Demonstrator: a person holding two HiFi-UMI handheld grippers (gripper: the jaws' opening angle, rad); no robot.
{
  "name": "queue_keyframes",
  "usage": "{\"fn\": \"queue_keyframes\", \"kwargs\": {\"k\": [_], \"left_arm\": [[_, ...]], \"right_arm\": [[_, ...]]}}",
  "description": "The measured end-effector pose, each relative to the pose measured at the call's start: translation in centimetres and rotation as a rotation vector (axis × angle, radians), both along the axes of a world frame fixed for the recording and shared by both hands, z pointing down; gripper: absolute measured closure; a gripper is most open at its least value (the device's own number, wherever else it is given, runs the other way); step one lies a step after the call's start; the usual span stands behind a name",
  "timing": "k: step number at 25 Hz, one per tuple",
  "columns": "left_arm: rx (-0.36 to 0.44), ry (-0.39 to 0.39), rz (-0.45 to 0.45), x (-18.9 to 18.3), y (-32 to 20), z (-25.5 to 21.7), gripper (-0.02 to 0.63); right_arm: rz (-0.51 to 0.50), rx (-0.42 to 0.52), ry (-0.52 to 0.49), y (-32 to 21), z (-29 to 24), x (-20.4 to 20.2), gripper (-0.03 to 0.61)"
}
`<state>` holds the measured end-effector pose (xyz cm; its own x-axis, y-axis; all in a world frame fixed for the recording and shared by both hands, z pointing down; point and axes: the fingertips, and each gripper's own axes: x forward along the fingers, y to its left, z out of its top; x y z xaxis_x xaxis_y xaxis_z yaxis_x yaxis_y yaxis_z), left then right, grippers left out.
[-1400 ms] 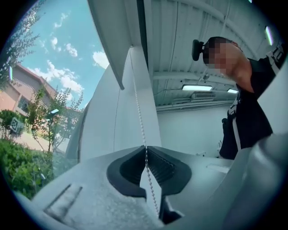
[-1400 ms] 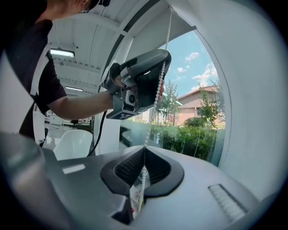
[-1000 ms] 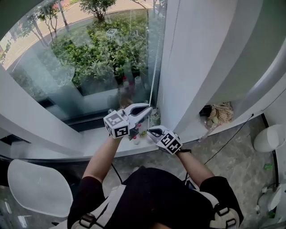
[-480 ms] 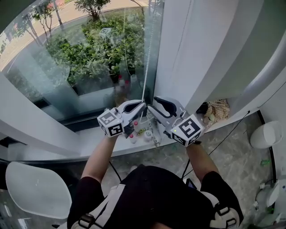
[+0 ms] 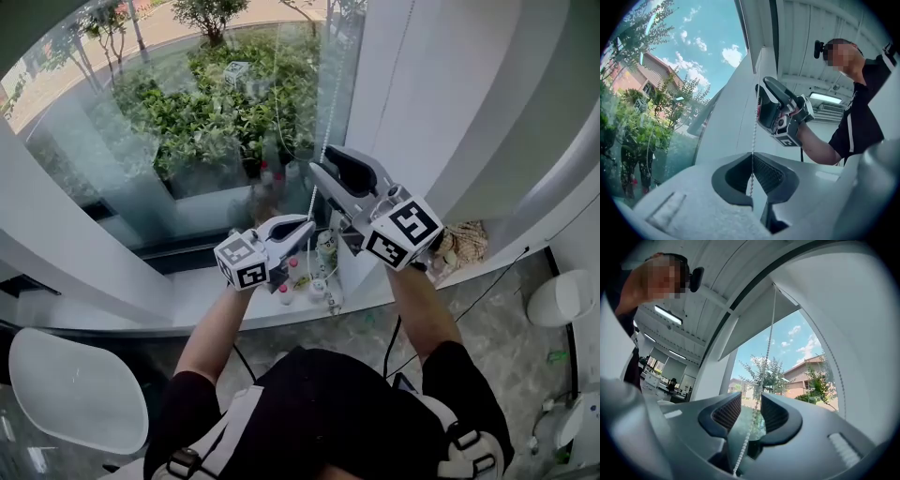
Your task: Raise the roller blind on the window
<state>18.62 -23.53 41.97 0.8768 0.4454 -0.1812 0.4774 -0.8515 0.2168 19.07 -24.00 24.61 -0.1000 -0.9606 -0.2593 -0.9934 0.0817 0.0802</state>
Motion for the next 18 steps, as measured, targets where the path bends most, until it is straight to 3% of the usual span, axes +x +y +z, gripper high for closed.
{"fn": "queue_keyframes", "kwargs": {"k": [3,6,9,14,18], "left_arm": [[0.006,0.002,-0.003,-0.3,0.0,-0.1,0.604],[0.020,0.013,-0.013,-0.5,0.1,-0.1,0.604],[0.007,0.018,-0.015,-0.7,0.0,-0.1,0.604],[-0.011,0.008,-0.005,-0.4,0.4,0.4,0.604],[-0.010,-0.072,-0.017,0.1,0.6,4.1,0.604]], "right_arm": [[-0.007,0.014,0.001,-0.6,-1.3,0.0,0.459],[-0.003,0.028,0.000,-0.6,-1.6,0.0,0.554],[0.007,0.043,0.006,-0.4,-1.6,0.1,0.567],[0.071,0.059,0.097,0.2,-1.0,-0.2,0.568],[0.094,0.016,0.075,0.5,2.6,0.1,0.568]]}}
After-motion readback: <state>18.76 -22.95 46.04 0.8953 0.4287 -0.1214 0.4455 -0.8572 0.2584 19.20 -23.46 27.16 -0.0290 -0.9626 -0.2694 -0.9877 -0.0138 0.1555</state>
